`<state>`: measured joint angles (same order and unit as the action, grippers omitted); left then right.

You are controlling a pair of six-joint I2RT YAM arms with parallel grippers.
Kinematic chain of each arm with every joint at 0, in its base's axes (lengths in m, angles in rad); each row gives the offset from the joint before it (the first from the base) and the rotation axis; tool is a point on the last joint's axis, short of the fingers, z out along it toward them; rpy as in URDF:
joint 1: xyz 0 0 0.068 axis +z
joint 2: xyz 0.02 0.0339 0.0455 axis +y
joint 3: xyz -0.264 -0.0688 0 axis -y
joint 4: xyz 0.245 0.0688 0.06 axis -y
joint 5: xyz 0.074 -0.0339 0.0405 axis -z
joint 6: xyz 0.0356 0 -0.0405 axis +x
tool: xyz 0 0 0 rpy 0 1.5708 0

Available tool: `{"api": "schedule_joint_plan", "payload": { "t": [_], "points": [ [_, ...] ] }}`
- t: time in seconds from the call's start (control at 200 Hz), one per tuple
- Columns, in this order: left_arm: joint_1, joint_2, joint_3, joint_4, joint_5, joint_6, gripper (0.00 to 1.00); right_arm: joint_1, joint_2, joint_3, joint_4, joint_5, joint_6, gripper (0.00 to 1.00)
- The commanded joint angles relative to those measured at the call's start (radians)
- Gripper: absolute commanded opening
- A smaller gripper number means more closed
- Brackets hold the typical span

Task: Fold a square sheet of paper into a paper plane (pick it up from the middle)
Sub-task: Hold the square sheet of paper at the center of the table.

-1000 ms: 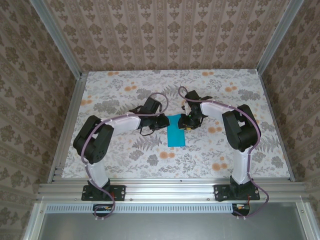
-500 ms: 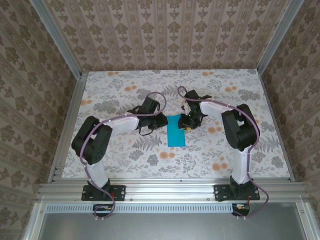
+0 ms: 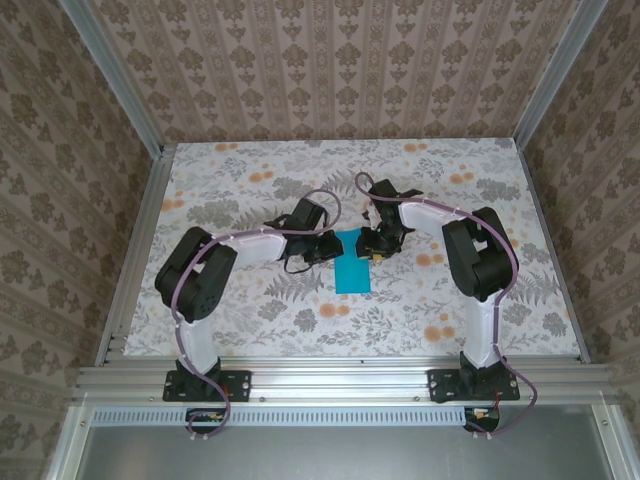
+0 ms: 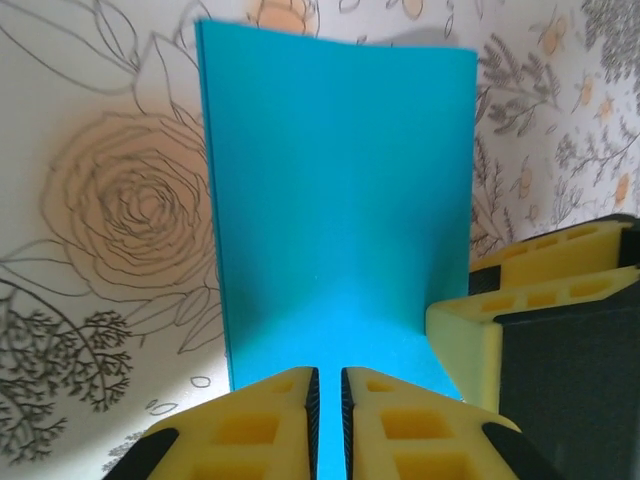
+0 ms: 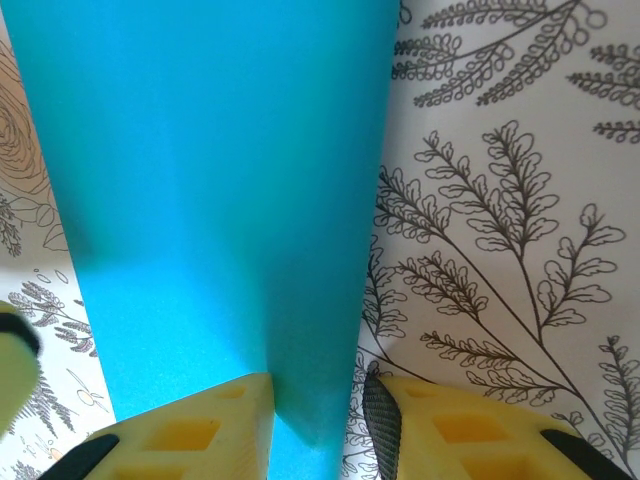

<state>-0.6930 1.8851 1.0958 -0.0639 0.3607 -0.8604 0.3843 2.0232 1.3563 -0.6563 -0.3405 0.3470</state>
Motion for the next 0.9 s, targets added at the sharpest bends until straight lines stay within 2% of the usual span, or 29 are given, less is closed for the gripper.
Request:
{"api": "schedule_joint_plan", "payload": {
  "t": [0.0, 0.57, 0.895],
  "points": [
    [-0.007, 0.027, 0.033, -0.012, 0.023, 0.001, 0.15, 0.015, 0.089, -0.024, 0.003, 0.055, 0.008, 0.35],
    [-0.016, 0.109, 0.085, -0.185, -0.018, 0.03, 0.08, 0.015, 0.075, -0.022, 0.004, 0.031, 0.02, 0.36],
    [-0.026, 0.117, 0.078, -0.221, -0.043, 0.038, 0.06, -0.008, -0.176, -0.043, 0.068, -0.049, 0.1, 0.45]
  ]
}}
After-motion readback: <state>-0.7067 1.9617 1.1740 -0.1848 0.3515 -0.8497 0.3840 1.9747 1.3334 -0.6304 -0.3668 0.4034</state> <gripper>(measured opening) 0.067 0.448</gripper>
